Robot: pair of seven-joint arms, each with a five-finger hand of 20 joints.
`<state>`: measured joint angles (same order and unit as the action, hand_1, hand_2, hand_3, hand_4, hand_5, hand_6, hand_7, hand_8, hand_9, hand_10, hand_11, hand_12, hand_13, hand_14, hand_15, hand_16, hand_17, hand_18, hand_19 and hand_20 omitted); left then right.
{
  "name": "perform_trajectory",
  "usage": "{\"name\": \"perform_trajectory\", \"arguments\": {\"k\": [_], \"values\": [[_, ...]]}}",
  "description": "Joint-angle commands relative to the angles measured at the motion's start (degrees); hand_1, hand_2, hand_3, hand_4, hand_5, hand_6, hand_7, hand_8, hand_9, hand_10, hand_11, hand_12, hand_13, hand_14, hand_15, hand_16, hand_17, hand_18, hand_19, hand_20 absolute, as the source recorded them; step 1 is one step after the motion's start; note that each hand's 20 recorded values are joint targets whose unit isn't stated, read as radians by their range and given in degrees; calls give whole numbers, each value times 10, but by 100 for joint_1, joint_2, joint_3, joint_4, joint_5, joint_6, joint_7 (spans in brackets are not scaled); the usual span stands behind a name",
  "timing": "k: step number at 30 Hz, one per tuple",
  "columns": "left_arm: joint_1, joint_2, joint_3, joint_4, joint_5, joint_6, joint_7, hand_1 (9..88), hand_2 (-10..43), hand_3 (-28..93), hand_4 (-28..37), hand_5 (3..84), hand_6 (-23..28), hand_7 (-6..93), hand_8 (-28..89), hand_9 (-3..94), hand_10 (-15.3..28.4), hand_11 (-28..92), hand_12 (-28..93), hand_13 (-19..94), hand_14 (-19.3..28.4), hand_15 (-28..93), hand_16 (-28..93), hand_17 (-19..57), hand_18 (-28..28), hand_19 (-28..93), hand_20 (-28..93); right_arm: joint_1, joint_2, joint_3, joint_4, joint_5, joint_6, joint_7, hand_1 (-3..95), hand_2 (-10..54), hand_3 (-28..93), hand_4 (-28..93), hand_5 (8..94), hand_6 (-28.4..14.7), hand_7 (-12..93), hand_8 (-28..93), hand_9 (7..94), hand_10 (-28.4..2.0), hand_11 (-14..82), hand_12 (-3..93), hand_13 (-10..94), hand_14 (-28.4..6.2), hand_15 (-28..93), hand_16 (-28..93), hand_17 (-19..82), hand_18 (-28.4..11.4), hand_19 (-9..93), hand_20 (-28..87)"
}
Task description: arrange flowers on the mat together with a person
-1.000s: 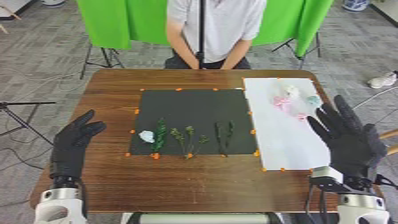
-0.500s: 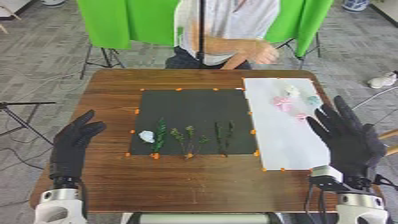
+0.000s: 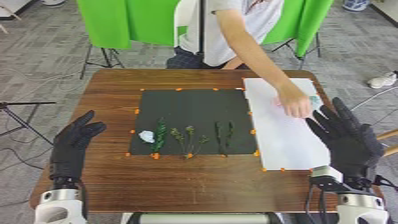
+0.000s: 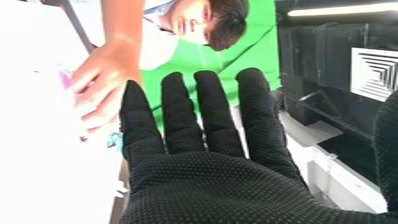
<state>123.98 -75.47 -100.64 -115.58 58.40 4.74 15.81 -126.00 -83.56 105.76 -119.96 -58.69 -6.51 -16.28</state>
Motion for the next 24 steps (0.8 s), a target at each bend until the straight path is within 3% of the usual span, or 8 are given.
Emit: {"name": "perform_trajectory", "arguments": {"k": [1, 24], "values": [[64, -39, -20, 13, -35, 13, -50, 219, -2, 692, -228, 497, 27, 126, -51, 513, 153, 219, 168, 399, 186, 252, 33, 83, 124, 71, 192, -44, -54, 37, -26, -85, 44, -15, 48, -18, 775, -185, 385, 9, 84, -76, 388, -134, 38, 103, 315, -130, 108, 74, 196, -164, 39, 247], [53, -13, -38, 23, -38, -16, -48, 217, -5, 696, -224, 497, 26, 128, -51, 513, 153, 220, 168, 397, 185, 253, 35, 81, 125, 75, 194, -85, -54, -28, -28, -133, 210, 106, 64, -16, 768, -183, 417, 2, 94, -76, 408, -138, 44, 114, 336, -129, 118, 92, 201, -163, 52, 259]]}}
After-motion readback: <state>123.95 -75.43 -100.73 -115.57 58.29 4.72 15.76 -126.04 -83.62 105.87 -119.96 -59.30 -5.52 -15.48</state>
